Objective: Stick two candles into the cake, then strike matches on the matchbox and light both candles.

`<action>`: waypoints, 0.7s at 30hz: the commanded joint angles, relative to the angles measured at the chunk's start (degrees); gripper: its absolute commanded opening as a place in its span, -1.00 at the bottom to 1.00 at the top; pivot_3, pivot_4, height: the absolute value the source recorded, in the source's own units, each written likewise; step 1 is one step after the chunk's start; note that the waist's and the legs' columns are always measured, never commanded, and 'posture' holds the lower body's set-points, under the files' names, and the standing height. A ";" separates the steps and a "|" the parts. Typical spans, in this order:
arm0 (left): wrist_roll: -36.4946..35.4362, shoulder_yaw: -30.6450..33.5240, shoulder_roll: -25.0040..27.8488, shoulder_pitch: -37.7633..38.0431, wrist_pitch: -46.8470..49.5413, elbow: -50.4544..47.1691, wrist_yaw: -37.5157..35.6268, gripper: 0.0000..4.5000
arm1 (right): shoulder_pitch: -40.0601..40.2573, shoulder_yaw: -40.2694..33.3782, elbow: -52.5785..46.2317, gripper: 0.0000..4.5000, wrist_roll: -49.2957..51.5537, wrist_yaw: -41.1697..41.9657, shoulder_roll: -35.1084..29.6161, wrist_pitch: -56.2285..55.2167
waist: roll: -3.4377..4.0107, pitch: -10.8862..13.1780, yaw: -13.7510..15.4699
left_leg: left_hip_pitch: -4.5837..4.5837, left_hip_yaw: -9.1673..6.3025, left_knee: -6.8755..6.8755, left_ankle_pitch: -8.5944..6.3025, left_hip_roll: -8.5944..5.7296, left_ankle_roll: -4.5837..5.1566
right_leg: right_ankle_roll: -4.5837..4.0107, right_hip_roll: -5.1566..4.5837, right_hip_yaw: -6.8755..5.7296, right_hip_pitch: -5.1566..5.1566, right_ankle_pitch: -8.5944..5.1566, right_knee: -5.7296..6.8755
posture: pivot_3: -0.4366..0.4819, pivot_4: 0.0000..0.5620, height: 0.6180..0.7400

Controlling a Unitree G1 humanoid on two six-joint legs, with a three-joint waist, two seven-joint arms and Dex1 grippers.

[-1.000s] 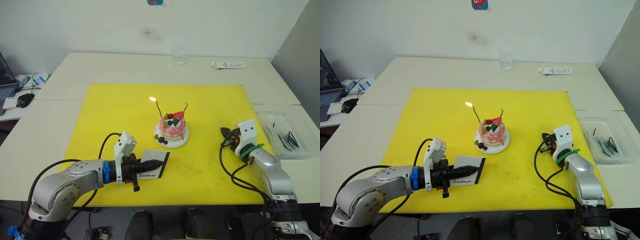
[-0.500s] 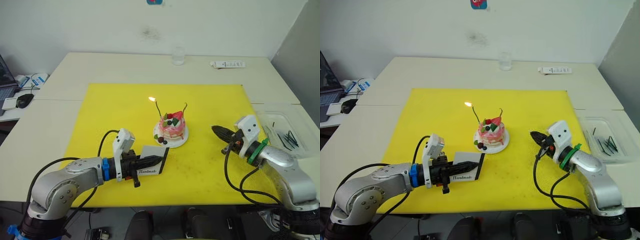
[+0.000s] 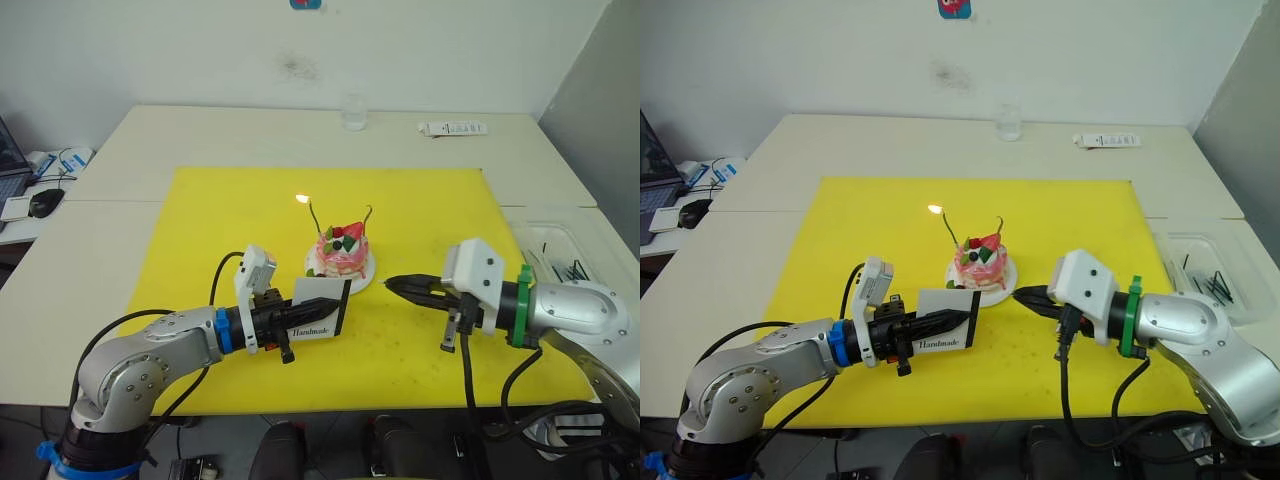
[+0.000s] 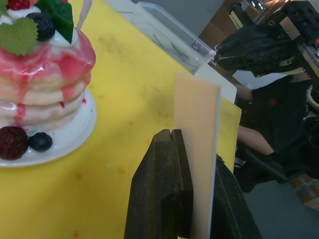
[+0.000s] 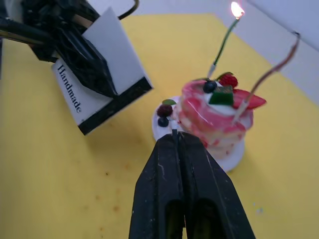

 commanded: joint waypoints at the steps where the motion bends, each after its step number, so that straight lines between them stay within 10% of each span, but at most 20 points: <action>1: -3.54 1.48 -1.29 -1.10 0.40 -0.25 1.70 -1.00 | -2.85 5.34 0.03 -0.98 -3.24 0.81 -0.50 -0.95 | -0.01 -0.01 0.03 | -0.01 -0.01 0.00 0.00 0.00 0.00 | 0.00 0.01 -0.01 0.00 0.00 0.00 | -0.05 -0.47 1.00; 21: -8.34 2.90 -3.23 -0.20 -0.05 3.11 7.19 -1.00 | -9.63 14.40 5.30 -0.98 -12.74 3.61 3.35 -5.84 | -0.02 -0.01 0.07 | -0.08 -0.03 0.02 0.00 -0.01 0.00 | 0.00 -0.02 -0.02 -0.03 -0.01 -0.01 | -0.05 -0.47 1.00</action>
